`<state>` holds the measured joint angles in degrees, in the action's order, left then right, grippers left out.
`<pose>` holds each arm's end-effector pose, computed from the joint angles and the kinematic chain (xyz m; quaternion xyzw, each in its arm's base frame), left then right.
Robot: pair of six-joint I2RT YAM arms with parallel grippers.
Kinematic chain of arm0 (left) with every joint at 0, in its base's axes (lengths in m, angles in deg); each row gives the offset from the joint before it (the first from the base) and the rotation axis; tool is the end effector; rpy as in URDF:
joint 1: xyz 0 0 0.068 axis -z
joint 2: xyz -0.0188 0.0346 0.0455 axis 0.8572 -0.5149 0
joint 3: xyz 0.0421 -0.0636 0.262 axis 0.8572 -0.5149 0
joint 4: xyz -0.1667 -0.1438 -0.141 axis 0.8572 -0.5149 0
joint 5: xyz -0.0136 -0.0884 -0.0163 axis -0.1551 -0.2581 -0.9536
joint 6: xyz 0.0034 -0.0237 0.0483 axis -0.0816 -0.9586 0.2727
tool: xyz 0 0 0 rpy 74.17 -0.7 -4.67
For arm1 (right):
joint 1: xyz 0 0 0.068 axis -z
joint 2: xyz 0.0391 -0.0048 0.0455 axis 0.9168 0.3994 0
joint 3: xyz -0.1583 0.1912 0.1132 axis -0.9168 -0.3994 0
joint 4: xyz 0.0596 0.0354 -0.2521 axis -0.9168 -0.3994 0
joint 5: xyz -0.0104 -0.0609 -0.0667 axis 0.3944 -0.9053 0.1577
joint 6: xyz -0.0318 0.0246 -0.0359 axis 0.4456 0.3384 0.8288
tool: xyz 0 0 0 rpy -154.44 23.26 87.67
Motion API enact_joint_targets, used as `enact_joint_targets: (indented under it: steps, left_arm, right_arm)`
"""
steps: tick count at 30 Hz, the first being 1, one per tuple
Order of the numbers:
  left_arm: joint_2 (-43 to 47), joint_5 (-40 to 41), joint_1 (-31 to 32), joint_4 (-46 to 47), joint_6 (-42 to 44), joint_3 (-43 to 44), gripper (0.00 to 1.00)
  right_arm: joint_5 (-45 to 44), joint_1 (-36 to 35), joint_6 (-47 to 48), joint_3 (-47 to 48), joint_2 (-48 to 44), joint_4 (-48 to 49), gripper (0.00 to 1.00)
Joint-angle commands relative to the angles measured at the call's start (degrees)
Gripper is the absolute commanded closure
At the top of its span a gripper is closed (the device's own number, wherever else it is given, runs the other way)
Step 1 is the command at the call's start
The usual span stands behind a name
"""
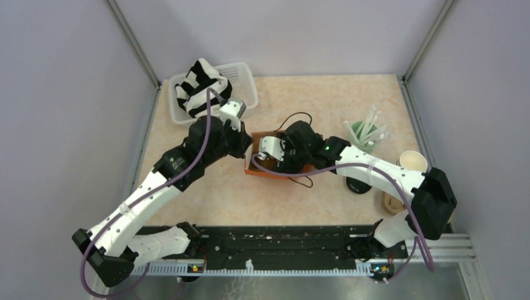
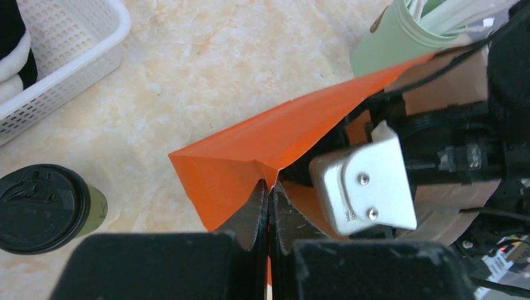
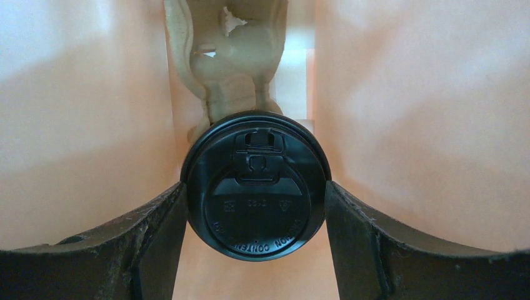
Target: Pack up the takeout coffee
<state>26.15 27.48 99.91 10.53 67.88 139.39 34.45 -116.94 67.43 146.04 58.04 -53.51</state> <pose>0.1633 -0.1394 0.3784 0.1822 0.8059 -0.2431 0.5082 0.2009 0.2452 0.2789 -0.6565 0.6567 0.0497 0.3679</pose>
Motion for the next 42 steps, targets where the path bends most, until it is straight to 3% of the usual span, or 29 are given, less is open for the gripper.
enact_joint_targets:
  steps: [1,5,11,24,36,42]
  left_arm:
    - [-6.19,1.67,-0.18,-9.46,-3.77,11.69,1.00]
    - [-12.10,3.48,-1.05,-16.94,-6.53,17.72,1.00]
    - [-13.99,5.89,-3.70,-19.93,-11.50,16.88,1.00]
    - [-15.63,7.87,-4.96,-19.38,-13.06,19.27,1.00]
    - [-16.79,5.48,-5.02,-18.34,-12.23,20.26,1.00]
    - [-17.84,5.53,-5.03,-19.19,-10.13,23.21,1.00]
  right_arm:
    - [12.43,-0.32,-6.96,2.14,2.68,-11.33,0.56]
    - [18.44,-0.32,-7.93,1.75,6.23,-12.26,0.55]
    - [19.70,-0.32,-9.28,2.24,14.27,-8.80,0.55]
    - [3.41,-2.17,-9.52,-1.26,18.40,-9.69,0.55]
    - [-1.26,-2.76,-12.38,-5.83,24.92,-1.36,0.55]
    - [-3.03,-2.78,-12.37,-3.94,17.53,-3.44,0.51]
